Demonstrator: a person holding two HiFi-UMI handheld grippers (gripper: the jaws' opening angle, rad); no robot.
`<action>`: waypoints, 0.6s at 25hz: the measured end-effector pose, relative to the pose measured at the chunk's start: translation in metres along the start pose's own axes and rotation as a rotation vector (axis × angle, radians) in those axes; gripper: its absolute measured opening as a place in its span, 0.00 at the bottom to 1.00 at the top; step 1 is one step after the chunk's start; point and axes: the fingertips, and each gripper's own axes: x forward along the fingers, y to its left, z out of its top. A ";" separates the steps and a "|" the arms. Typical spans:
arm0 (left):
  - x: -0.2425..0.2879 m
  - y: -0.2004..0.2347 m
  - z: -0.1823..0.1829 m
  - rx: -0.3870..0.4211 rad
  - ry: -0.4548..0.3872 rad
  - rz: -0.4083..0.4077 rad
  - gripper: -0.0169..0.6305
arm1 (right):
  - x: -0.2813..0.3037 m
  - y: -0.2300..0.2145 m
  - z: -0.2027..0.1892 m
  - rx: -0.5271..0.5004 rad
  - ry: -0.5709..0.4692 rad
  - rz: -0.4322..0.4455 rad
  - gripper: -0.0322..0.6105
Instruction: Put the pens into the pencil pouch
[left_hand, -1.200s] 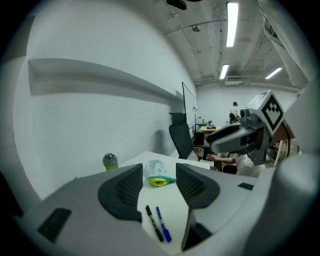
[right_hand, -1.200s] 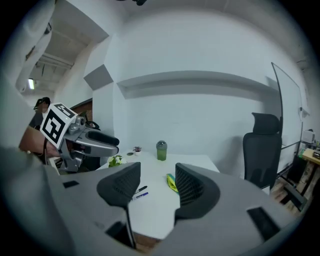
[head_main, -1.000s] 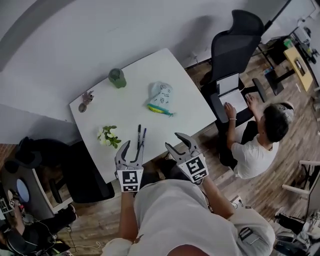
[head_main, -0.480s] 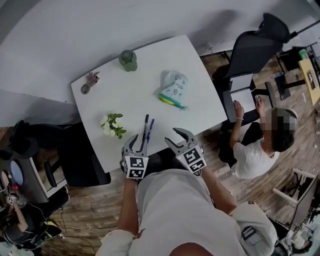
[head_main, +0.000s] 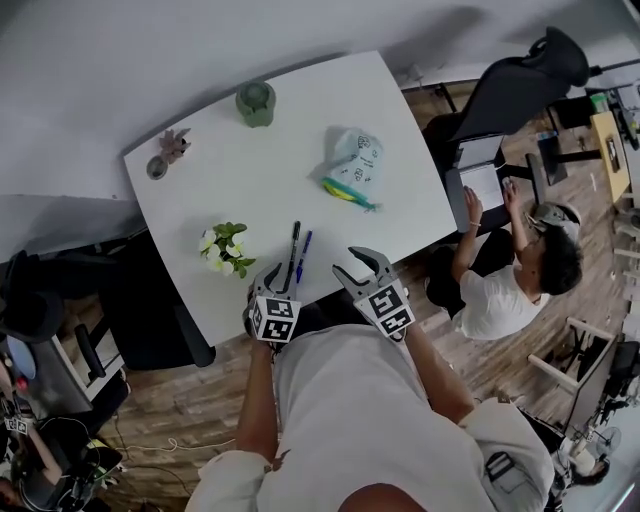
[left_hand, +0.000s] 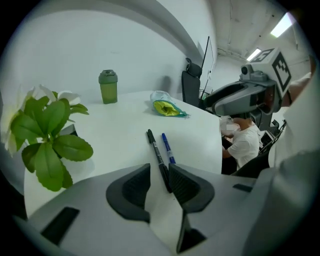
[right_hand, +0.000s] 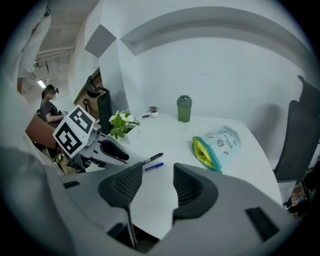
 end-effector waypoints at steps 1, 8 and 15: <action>0.002 0.000 -0.001 0.000 0.006 -0.008 0.19 | 0.003 -0.001 0.000 0.001 0.005 -0.006 0.36; 0.012 -0.007 -0.012 0.013 0.069 -0.037 0.17 | 0.015 -0.006 0.002 -0.002 0.028 -0.009 0.35; 0.015 -0.004 -0.016 -0.023 0.088 0.019 0.11 | 0.027 -0.011 0.001 -0.036 0.038 0.056 0.34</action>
